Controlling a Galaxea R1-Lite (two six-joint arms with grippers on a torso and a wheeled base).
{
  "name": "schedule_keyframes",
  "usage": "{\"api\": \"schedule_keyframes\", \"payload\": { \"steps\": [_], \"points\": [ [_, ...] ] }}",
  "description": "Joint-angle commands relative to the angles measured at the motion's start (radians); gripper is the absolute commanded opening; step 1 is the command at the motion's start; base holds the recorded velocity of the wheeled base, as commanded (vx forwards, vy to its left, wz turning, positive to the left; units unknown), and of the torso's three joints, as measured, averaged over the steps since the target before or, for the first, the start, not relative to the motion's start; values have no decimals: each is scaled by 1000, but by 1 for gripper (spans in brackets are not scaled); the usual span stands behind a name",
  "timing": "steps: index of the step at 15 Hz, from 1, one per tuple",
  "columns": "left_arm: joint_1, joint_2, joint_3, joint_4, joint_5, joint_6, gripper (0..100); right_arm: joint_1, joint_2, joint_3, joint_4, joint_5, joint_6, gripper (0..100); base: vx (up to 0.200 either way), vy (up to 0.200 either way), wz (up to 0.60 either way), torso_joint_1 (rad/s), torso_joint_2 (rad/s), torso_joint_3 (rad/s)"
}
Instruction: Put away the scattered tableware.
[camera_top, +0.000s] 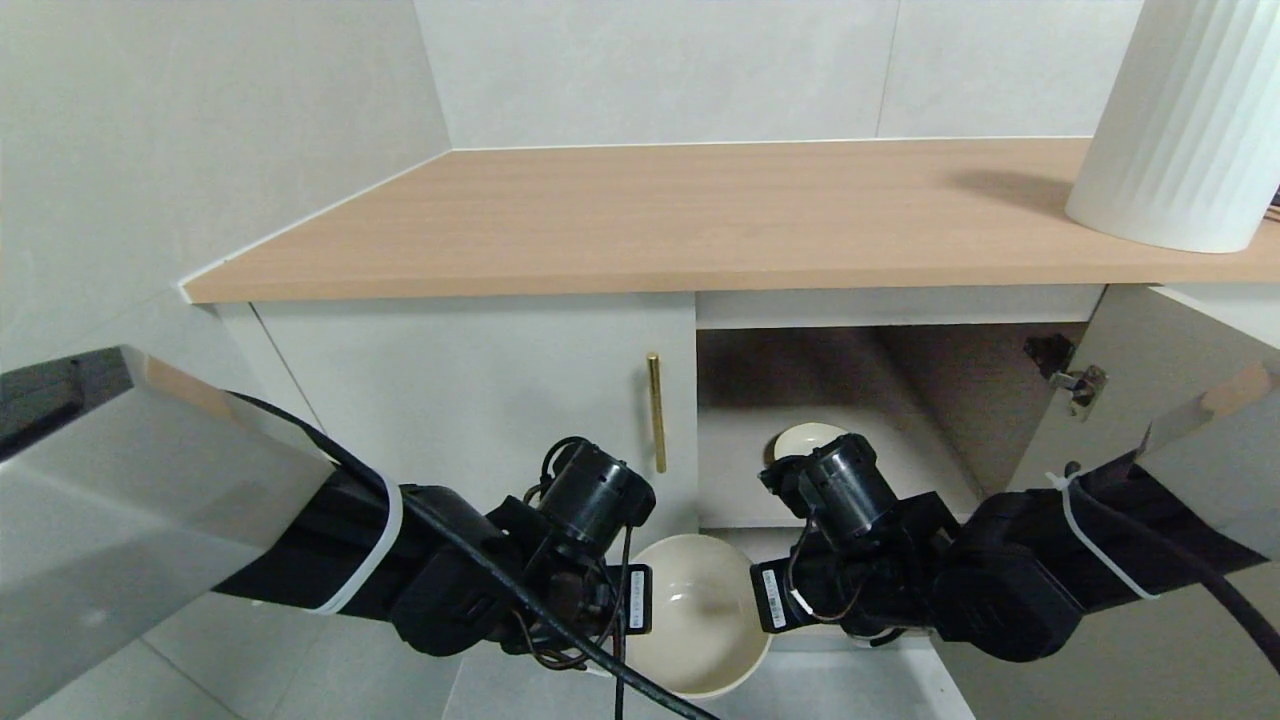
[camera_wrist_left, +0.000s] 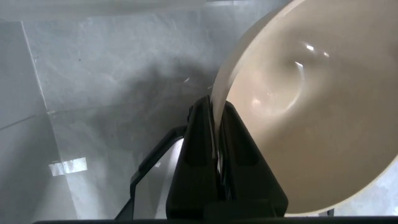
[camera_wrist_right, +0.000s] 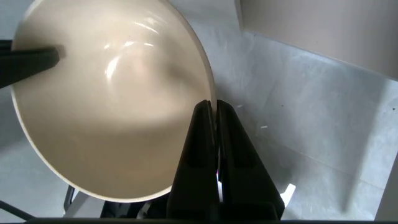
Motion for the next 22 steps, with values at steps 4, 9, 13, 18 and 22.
{"api": "schedule_keyframes", "payload": {
  "steps": [4,9,13,18,22],
  "points": [
    [1,-2,0,2,2,0,0,1,2,0,1,-1,0,0,0,0,0,0,0,0],
    [1,-3,2,3,2,0,100,1,2,0,1,-1,0,0,0,0,0,0,0,0],
    [1,-5,2,3,2,2,100,1,3,-2,1,-1,-2,0,0,0,0,0,0,0],
    [1,-6,0,3,2,2,100,-30,17,-3,10,-1,-11,0,0,0,0,0,0,0],
    [1,-20,-1,2,2,0,100,-99,59,-20,10,-11,-14,0,0,0,0,0,0,0]
  ]
}}
